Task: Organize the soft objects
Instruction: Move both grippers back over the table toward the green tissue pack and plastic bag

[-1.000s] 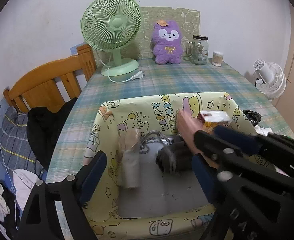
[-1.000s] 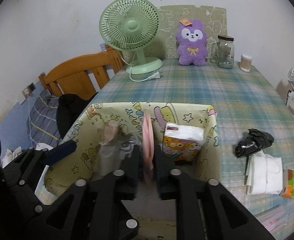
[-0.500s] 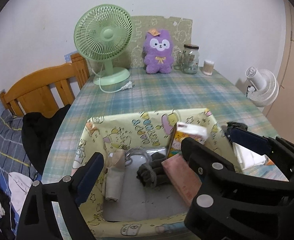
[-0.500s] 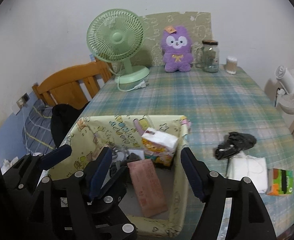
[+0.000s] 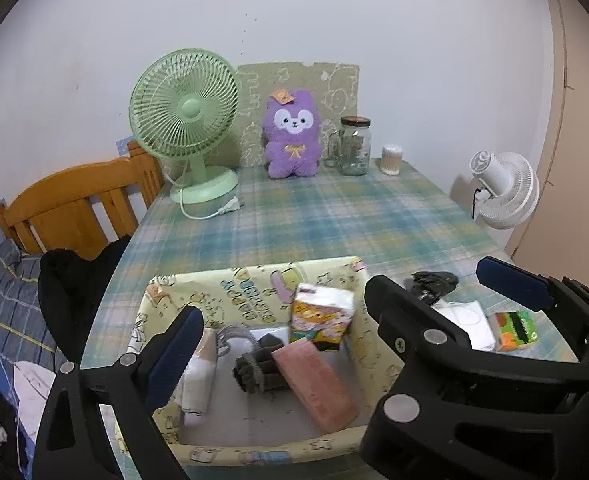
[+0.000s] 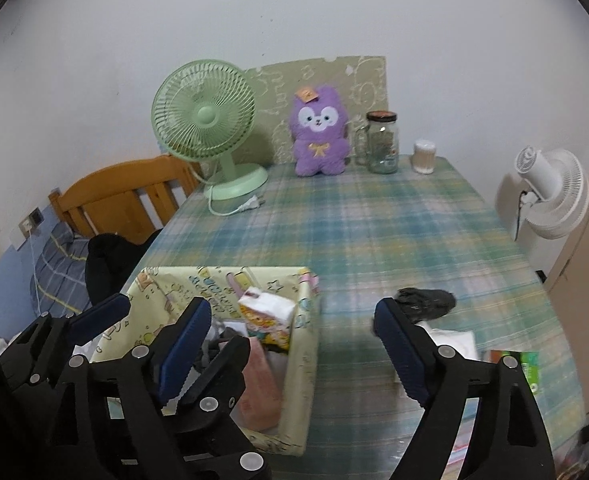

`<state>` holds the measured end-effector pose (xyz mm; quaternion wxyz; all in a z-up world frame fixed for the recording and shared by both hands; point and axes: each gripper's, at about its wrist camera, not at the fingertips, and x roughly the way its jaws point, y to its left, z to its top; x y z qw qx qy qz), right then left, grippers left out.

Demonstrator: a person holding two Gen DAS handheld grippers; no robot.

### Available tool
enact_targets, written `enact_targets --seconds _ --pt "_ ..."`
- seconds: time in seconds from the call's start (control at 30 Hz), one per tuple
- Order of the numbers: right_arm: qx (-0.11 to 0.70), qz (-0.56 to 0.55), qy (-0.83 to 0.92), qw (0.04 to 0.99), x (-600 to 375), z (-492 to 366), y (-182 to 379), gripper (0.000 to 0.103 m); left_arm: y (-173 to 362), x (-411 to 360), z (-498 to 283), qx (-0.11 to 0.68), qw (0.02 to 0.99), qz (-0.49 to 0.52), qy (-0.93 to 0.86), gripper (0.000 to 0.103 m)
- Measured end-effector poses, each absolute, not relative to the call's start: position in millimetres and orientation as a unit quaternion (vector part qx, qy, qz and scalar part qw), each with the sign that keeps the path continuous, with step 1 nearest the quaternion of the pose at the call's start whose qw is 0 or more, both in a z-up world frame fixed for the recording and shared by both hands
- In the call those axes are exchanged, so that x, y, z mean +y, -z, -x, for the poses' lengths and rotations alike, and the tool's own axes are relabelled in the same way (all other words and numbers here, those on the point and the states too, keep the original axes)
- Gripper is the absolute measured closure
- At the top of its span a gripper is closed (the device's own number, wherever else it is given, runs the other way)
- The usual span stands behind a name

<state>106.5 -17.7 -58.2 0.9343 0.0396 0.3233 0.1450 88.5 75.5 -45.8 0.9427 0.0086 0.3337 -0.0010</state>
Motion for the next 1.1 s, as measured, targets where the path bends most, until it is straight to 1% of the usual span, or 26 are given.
enact_targets --seconds 0.2,0.7,1.1 --pt "0.308 -0.045 -0.130 0.941 -36.8 -98.0 48.4 0.011 36.1 58.6 -84.0 0.324 0.946 -0.009 0.005 0.005" --pt "0.266 -0.038 -0.095 0.958 -87.5 -79.7 26.5 0.004 19.4 9.8 -74.5 0.300 0.953 -0.009 0.026 0.002" --pt "0.253 -0.037 -0.075 0.964 -124.8 -67.4 25.6 0.002 19.3 -28.6 -66.9 0.294 0.955 -0.016 0.046 0.001"
